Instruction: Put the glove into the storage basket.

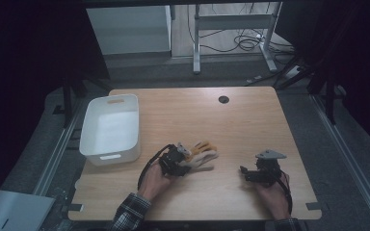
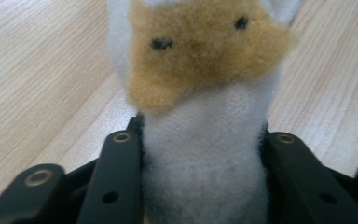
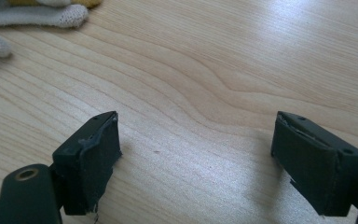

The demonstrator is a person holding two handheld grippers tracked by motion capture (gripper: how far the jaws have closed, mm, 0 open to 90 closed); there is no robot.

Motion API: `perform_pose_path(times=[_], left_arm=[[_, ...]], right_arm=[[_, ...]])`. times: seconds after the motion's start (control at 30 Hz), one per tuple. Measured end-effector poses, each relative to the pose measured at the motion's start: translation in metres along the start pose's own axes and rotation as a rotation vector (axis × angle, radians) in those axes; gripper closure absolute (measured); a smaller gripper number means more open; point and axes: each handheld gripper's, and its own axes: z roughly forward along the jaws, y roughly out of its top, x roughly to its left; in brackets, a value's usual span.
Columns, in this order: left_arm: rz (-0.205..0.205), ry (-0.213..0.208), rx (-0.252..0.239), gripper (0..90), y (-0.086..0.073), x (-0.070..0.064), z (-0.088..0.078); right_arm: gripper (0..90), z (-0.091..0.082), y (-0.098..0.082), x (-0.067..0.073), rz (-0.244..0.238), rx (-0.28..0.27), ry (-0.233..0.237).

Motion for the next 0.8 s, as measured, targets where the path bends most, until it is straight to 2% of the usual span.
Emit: perform_pose_path(times=[0.13,0.27,0.43,0.8], left_arm=[[-0.016,-0.028,-0.010,65.4,0.000,0.003,-0.003],[-0.022,-0.029,-0.005,65.3,0.002,0.006,-0.009],[-0.027,-0.009,-0.010,65.1,0.007,0.011,-0.022],[-0.066,0.036,-0.018,64.9,0.019,0.029,-0.057]], right_arm=[[15.8,0.000,0.000,0.000,0.000,0.000,0.000],[15.7,0.000,0.000,0.000,0.000,0.000,0.000],[15.8,0.000,0.000,0.000,0.002,0.000,0.001],[15.8,0.000,0.000,0.000,0.002,0.001,-0.001]])
